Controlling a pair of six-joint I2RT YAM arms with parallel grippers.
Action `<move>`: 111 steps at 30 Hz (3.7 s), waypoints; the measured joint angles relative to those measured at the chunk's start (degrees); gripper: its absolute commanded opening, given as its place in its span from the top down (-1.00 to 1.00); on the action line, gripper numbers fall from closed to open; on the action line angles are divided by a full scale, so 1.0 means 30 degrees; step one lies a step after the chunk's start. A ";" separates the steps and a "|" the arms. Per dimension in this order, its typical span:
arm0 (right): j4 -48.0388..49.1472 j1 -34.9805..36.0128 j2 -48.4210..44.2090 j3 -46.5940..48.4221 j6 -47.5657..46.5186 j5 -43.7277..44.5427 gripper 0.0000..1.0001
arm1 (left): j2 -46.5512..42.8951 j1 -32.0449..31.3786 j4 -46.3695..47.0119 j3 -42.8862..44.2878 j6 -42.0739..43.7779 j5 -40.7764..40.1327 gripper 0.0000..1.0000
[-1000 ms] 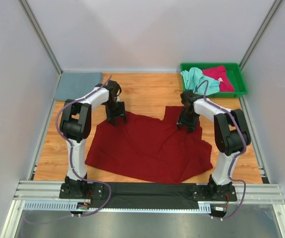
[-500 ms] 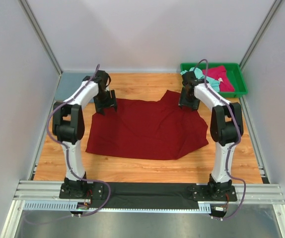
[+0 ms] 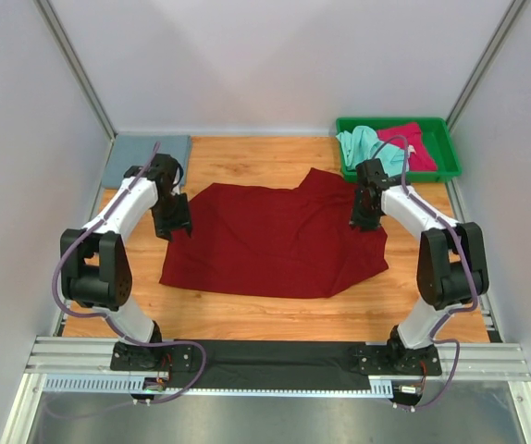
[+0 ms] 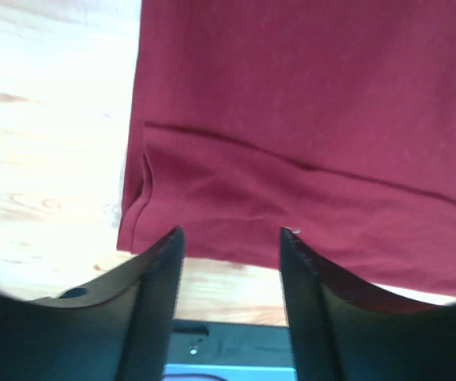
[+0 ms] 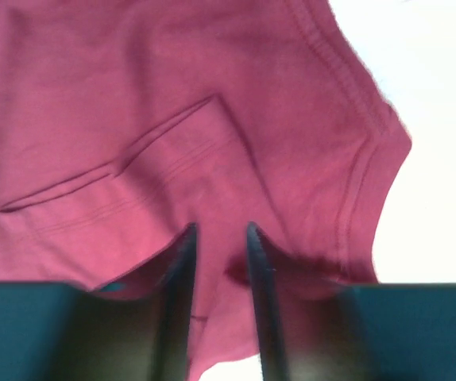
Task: Fold and stack the t-shirts
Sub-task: Flatten the tshirt out
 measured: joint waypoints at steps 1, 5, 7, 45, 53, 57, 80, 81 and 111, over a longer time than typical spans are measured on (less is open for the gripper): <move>0.0211 -0.0138 0.0219 -0.0066 0.0000 -0.0051 0.51 | 0.0000 -0.0015 -0.0073 -0.0182 -0.0007 0.0000 0.01; 0.1217 -0.0525 0.1559 0.0284 -0.0102 -0.0204 0.41 | -0.0051 -0.0029 -0.0182 -0.0517 -0.0029 0.0007 0.06; 0.1472 -0.0583 0.2433 0.0721 -0.0146 -0.0240 0.38 | -0.0204 -0.0022 -0.0036 -0.1013 -0.0095 0.0087 0.07; -0.0568 -0.0532 0.1362 0.1596 -0.0787 0.0430 0.93 | 0.0546 0.0073 -0.0095 -0.0831 -0.0401 -0.0342 -0.31; -0.0452 -0.0532 0.0714 0.0204 -0.0765 0.0131 0.72 | 0.1406 0.0073 -0.0262 0.0182 0.0044 -0.0517 -0.40; -0.0466 -0.0539 0.0401 -0.0350 -0.0831 -0.0197 0.77 | 0.2208 0.0073 -0.0182 0.0561 0.0525 -0.0692 -0.31; 0.0095 -0.0539 0.1056 -0.0415 -0.0860 -0.0466 0.25 | 0.3519 0.0073 0.1231 -0.2375 0.1253 -0.0146 1.00; 0.0102 -0.0539 0.1056 -0.0415 -0.0860 -0.0474 0.25 | 0.3140 0.0073 0.1239 -0.2674 0.1217 -0.0131 1.00; 0.2688 -0.2827 0.0087 -0.1304 0.0124 -0.3366 -0.08 | -0.8160 0.0080 -0.0364 -0.5297 -0.1938 0.0342 -0.82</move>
